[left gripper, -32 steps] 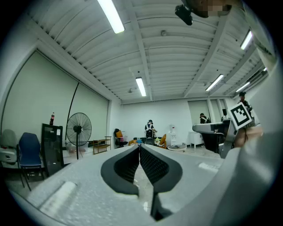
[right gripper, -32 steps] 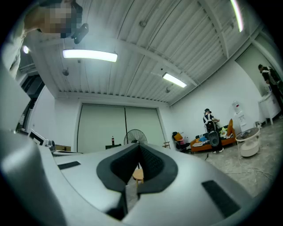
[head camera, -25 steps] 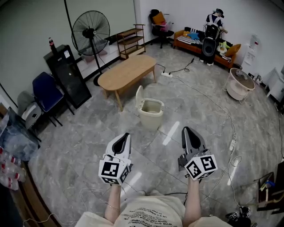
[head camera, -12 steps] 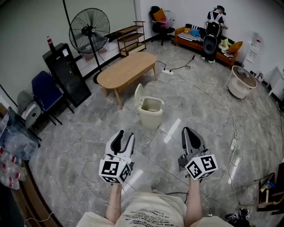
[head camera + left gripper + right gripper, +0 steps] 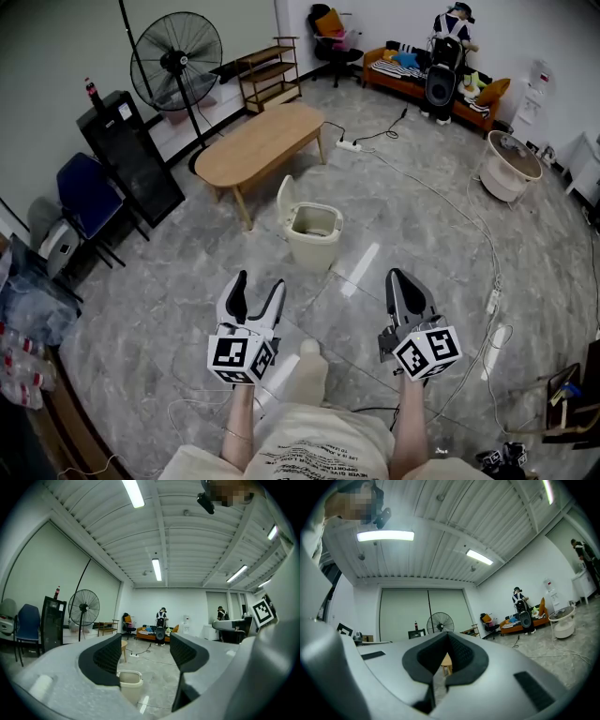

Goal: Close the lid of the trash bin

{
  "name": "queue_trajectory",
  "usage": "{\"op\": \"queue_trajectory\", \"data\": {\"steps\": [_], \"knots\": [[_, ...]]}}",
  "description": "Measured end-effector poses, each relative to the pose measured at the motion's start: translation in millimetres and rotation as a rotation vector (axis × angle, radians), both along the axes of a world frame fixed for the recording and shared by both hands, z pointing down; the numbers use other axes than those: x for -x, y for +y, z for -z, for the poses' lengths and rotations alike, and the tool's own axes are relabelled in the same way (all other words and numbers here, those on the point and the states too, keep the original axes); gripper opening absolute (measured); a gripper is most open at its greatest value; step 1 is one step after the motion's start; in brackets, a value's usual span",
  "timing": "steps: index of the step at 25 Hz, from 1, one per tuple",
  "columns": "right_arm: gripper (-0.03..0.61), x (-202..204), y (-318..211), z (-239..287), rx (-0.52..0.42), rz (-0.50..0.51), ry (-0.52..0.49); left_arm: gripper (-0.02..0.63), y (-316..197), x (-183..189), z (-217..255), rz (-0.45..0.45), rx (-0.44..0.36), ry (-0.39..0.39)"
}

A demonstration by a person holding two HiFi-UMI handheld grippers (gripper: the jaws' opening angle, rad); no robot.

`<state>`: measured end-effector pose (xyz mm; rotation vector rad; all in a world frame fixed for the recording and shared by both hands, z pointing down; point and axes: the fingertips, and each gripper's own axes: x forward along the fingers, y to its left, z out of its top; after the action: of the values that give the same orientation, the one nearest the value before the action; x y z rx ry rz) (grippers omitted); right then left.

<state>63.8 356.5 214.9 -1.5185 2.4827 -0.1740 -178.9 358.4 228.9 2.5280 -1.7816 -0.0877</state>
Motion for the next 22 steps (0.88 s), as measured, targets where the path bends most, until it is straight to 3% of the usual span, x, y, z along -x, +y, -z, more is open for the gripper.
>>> {"op": "queue_trajectory", "data": {"steps": [22], "knots": [[0.005,28.9,-208.5,-15.1,0.049,-0.017,0.029,0.324,-213.4,24.4,-30.1,-0.049,0.094,-0.013]]}}
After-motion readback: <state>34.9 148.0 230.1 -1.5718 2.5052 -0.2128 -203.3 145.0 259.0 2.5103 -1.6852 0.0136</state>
